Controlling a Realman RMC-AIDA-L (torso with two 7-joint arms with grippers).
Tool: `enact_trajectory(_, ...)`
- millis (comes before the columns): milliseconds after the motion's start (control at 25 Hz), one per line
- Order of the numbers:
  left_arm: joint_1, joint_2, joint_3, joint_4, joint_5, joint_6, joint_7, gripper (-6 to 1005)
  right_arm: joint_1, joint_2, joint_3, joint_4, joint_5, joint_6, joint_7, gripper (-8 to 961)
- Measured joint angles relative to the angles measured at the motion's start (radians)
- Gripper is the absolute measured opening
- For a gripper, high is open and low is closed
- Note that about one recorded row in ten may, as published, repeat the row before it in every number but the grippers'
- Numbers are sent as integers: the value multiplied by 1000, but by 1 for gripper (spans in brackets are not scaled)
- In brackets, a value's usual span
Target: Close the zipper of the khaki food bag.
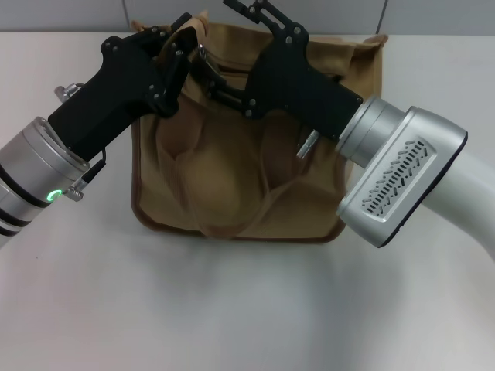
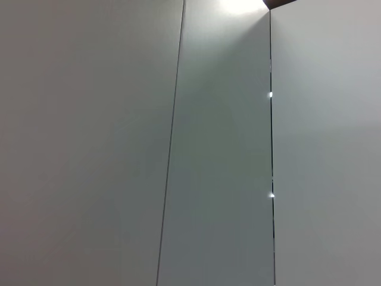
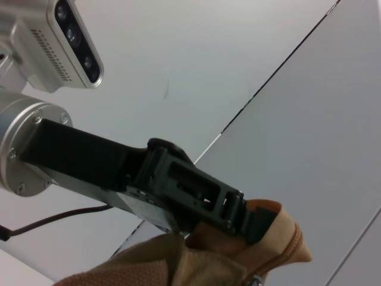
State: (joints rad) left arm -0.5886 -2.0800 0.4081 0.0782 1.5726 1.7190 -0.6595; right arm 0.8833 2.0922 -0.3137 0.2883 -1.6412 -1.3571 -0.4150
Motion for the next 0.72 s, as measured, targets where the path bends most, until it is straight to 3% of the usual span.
enact_trajectory(360,7,0,0,-2,0,4,0,30,1,0,0,10,-2,7,-3,773)
enact_trajectory(720,10,0,0,-2,-5,7,0,31,-10,0,-1,11,-41,17,-4,411)
